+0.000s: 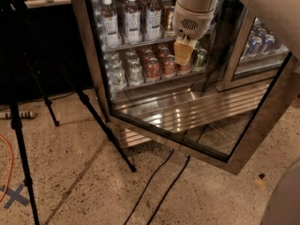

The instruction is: Close left fridge door

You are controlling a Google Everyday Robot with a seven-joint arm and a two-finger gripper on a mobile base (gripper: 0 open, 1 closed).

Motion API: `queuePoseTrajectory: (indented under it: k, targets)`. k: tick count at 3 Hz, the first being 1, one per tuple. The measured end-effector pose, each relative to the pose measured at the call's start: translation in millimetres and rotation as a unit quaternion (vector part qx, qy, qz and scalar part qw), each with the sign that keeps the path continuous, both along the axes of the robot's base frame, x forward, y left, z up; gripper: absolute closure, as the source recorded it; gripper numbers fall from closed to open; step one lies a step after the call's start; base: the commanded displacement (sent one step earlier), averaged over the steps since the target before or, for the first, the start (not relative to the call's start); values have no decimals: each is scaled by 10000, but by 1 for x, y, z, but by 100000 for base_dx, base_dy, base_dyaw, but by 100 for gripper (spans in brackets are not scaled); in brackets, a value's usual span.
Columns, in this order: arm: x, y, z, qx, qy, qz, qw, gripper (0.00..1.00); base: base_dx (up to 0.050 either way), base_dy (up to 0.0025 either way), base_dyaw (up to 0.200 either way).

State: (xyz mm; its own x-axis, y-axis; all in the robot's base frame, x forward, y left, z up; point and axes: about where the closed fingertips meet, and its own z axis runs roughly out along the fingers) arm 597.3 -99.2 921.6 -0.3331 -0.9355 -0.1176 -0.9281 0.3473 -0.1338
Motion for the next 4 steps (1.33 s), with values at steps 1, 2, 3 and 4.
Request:
queuePoseTrajectory:
  k: [1,2,3,4]
  targets:
    - [0,0,0,0,0,0,10000,81,0,0,0]
    - [0,0,0,0,0,0,10000,58,0,0,0]
    - [0,0,0,0,0,0,10000,35,0,0,0]
    - [0,0,0,0,-1,0,10000,11,0,0,0]
